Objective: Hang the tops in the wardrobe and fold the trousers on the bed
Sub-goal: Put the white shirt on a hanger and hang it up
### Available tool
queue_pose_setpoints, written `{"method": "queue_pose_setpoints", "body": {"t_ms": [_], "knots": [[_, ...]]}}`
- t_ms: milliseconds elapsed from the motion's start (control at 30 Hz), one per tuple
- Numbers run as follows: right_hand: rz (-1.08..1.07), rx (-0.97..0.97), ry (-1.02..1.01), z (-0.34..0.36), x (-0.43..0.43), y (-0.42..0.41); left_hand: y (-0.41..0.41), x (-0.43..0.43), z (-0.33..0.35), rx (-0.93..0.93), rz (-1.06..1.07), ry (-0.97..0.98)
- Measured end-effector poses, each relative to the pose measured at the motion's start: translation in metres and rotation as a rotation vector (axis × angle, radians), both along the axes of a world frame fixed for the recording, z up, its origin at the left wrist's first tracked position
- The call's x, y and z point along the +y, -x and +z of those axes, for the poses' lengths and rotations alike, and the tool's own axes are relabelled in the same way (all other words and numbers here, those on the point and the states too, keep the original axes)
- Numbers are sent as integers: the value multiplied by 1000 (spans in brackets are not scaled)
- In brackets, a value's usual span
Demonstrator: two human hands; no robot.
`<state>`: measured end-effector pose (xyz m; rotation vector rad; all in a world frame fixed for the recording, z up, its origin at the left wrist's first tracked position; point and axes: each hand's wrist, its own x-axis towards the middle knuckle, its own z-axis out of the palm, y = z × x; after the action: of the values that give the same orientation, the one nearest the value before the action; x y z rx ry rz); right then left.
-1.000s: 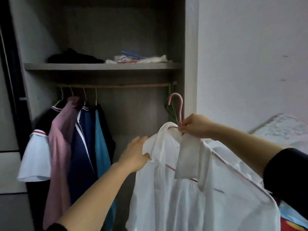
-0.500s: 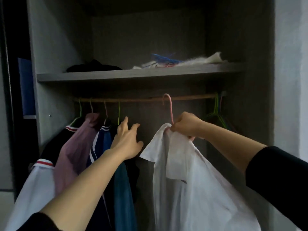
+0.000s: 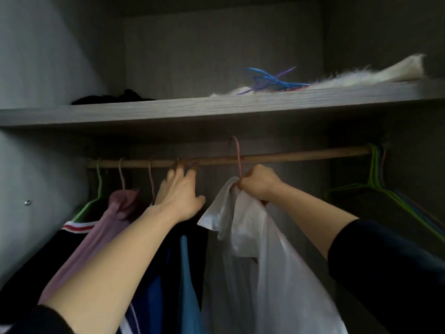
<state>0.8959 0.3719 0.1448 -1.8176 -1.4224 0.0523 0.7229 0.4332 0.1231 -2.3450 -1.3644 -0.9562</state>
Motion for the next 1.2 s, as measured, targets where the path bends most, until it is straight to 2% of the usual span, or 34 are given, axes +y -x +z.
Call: {"method": "queue_pose_setpoints", "body": {"t_ms": [133, 267, 600, 800, 933, 1067, 1200], "knots": [[-10, 12, 2, 1, 39, 9, -2, 34, 13, 79, -38, -90], [-7, 95, 25, -7, 63, 16, -5, 52, 9, 114, -26, -72], [6, 117, 87, -34, 78, 19, -5, 57, 6, 136, -50, -76], [72, 129, 13, -34, 58, 5, -18, 45, 16, 27, -91, -50], [-60, 6, -44, -25, 28, -28, -52, 23, 25, -63, -197, -85], [-214, -146, -75, -19, -11, -71, -104, 2, 31, -17, -311, -101], [-424, -356, -23, -25, -51, -106, -152, -9, 27, 11, -401, -110]]}}
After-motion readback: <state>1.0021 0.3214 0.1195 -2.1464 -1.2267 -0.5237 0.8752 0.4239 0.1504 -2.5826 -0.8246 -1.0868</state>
